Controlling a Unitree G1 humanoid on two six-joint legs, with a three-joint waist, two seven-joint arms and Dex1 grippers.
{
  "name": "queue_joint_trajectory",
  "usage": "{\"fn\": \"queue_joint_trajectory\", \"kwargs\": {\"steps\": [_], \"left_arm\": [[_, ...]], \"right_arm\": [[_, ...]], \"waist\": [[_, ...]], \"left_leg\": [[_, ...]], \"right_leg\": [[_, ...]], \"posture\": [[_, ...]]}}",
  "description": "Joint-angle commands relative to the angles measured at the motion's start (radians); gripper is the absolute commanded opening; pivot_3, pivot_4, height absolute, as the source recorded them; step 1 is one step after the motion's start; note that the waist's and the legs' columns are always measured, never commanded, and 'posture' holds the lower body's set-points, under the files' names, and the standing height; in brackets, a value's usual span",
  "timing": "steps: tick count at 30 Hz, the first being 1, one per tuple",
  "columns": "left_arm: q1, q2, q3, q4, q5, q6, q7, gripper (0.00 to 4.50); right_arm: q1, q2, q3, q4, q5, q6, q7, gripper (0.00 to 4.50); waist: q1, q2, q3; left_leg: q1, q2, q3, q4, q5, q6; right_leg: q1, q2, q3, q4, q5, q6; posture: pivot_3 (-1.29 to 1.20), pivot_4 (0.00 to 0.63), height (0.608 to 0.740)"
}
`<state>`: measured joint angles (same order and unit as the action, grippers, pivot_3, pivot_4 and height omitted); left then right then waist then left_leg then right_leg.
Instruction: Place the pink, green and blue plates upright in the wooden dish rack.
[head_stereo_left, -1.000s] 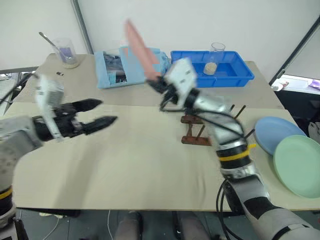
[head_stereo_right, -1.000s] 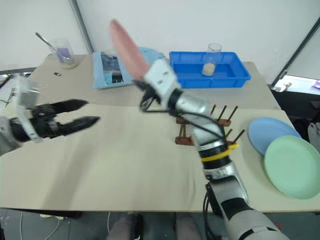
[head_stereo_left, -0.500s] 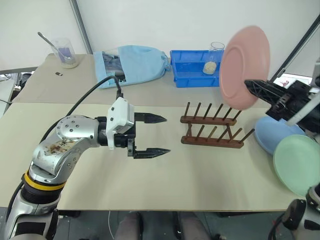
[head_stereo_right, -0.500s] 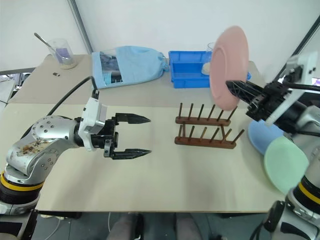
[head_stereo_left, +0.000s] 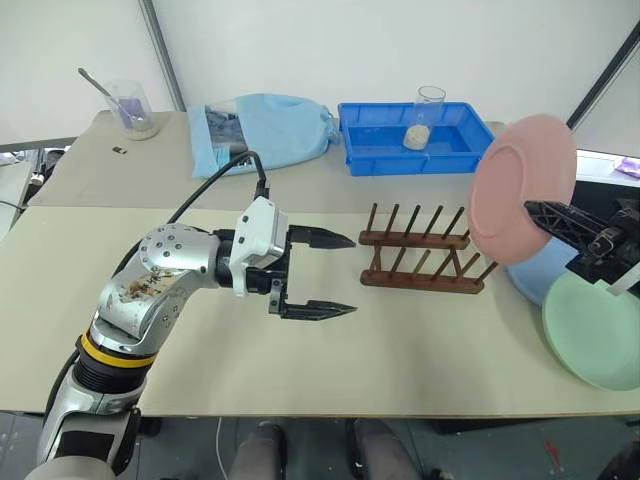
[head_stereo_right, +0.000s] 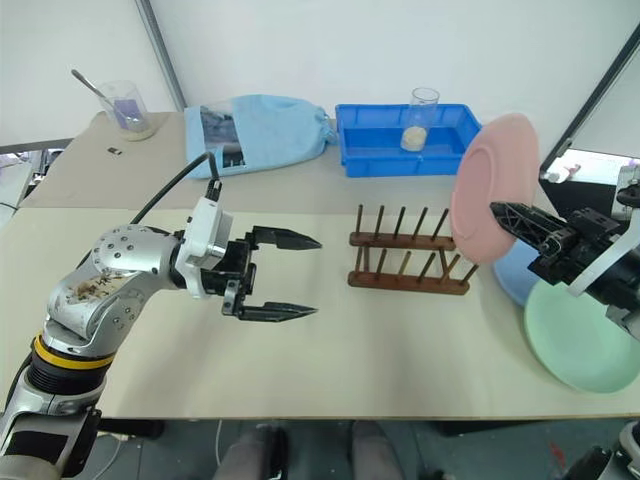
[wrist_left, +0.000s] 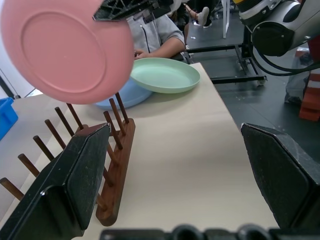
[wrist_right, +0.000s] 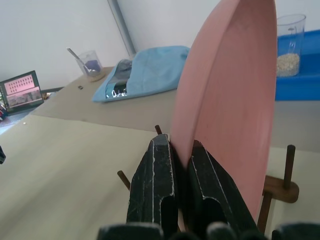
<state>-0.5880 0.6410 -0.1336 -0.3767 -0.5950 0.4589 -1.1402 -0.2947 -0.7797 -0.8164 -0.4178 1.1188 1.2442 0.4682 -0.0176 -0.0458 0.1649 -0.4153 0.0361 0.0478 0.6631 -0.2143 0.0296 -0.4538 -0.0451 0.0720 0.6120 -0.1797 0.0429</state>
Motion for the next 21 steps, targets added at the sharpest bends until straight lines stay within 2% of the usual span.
{"fn": "queue_joint_trajectory", "kwargs": {"steps": [1, 14, 16, 21], "left_arm": [[-0.021, -0.009, 0.015, -0.008, -0.005, -0.009, 0.004, 4.45], [-0.015, -0.035, 0.011, -0.014, -0.003, -0.001, 0.027, 4.45], [-0.014, -0.040, 0.012, -0.015, -0.008, 0.005, 0.028, 4.50], [-0.008, -0.054, 0.007, -0.014, -0.006, 0.011, 0.044, 4.50]], "right_arm": [[0.013, -0.035, -0.002, 0.011, 0.013, -0.044, 0.005, 0.00], [-0.049, -0.112, 0.146, 0.210, -0.061, -0.084, 0.017, 0.00], [-0.062, -0.112, 0.153, 0.220, -0.059, -0.084, 0.017, 0.89], [-0.120, -0.096, 0.114, 0.242, -0.041, -0.110, -0.024, 2.57]], "waist": [[-0.001, 0.000, 0.000], [0.001, 0.001, -0.001], [0.002, 0.001, -0.001], [0.001, 0.002, -0.001]], "left_leg": [[0.000, 0.000, 0.000, 0.000, 0.000, 0.000], [0.000, 0.000, 0.000, 0.000, 0.000, 0.000], [0.000, 0.000, 0.000, 0.001, 0.000, 0.000], [0.000, 0.000, 0.000, 0.001, 0.000, 0.000]], "right_leg": [[0.000, 0.000, 0.000, 0.000, 0.000, 0.000], [0.000, 0.000, 0.000, 0.000, 0.000, 0.000], [0.000, 0.000, 0.000, 0.000, 0.000, 0.000], [0.000, 0.000, 0.000, 0.000, 0.000, 0.000]], "posture": [[0.00, 0.150, 0.740], [0.00, 0.150, 0.740], [0.00, 0.150, 0.740], [0.00, 0.150, 0.740]]}}
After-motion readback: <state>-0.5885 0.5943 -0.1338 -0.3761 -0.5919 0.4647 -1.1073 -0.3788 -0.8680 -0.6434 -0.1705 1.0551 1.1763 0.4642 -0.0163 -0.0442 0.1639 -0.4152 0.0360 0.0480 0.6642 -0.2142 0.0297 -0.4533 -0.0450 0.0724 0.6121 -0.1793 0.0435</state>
